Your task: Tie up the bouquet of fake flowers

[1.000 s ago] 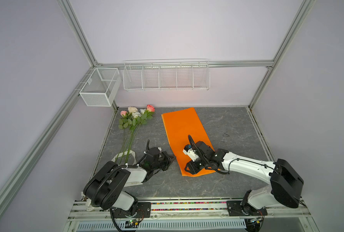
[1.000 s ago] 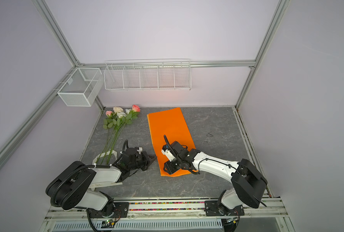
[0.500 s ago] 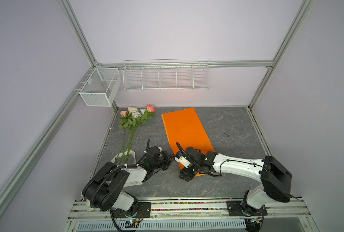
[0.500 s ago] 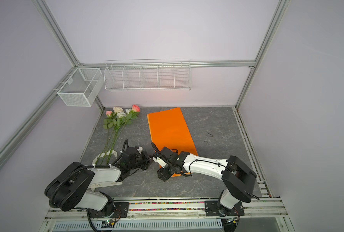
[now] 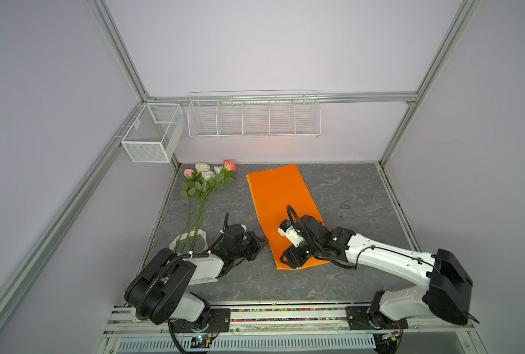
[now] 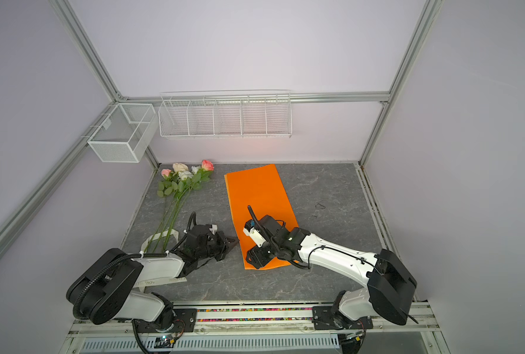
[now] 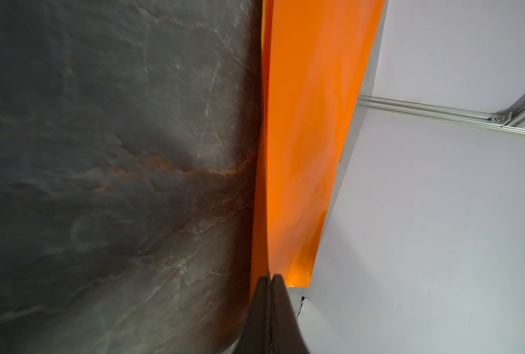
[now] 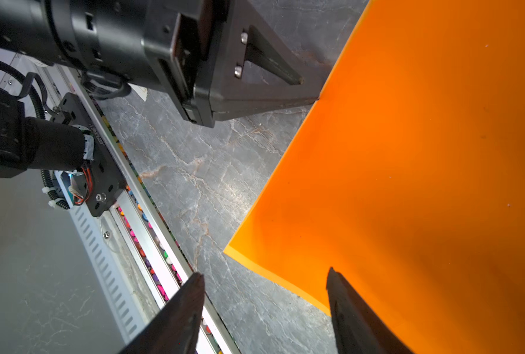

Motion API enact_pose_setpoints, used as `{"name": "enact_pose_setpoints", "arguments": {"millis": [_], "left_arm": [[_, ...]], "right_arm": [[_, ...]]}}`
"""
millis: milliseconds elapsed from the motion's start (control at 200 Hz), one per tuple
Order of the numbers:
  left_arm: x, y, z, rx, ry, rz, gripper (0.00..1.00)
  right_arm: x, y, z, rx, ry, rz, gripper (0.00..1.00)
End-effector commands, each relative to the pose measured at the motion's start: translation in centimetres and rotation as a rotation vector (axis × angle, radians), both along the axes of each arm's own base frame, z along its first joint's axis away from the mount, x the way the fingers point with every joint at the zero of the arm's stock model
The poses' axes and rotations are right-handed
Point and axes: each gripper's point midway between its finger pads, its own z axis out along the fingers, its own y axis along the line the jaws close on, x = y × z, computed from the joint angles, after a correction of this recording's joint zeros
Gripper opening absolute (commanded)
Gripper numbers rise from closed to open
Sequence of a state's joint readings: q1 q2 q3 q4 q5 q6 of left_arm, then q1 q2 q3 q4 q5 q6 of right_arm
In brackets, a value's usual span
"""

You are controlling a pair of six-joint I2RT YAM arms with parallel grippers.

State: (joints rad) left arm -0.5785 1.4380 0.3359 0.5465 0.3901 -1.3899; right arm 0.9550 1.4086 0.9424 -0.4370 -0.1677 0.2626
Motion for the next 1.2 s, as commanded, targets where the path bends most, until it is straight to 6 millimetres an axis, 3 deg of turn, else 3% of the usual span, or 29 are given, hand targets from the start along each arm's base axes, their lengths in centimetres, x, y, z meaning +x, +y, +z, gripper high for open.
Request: {"name": "enact_pose_setpoints", "arguments": {"millis": [0,240,505,700,890,1195], "left_arm": [[0.4,-0.4,1.2,-0.008,-0.038,-0.007,0.00],[0.4,-0.4,1.5,-0.009,-0.044,-0.009,0.00],[0.4,-0.3,1.6,-0.007,-0.043,-0.009,0.00],[0.0,0.1,1.1,0.016,-0.033,-0.008,0.00],[-0.5,2.7,-0.2,0.129,-0.002,0.059,0.00],[-0.7,7.8,0.6,0.208,-0.016,0.193,0.00]], "right_arm": [[-0.8,-0.2,-2.3,-0.056,0.032,0.041,0.67],[-1.2,0.9,-4.1,-0.120,0.022,0.062,0.67],[-0.3,0.5,-4.9,-0.175,-0.013,0.031,0.62],[-1.8,1.2,-6.1,-0.226,-0.004,0.116,0.65],[-1.0,0.7,-8.7,-0.387,-0.077,0.079,0.69],[-0.7,1.5,-10.3,-0.452,-0.107,0.132,0.74]]}}
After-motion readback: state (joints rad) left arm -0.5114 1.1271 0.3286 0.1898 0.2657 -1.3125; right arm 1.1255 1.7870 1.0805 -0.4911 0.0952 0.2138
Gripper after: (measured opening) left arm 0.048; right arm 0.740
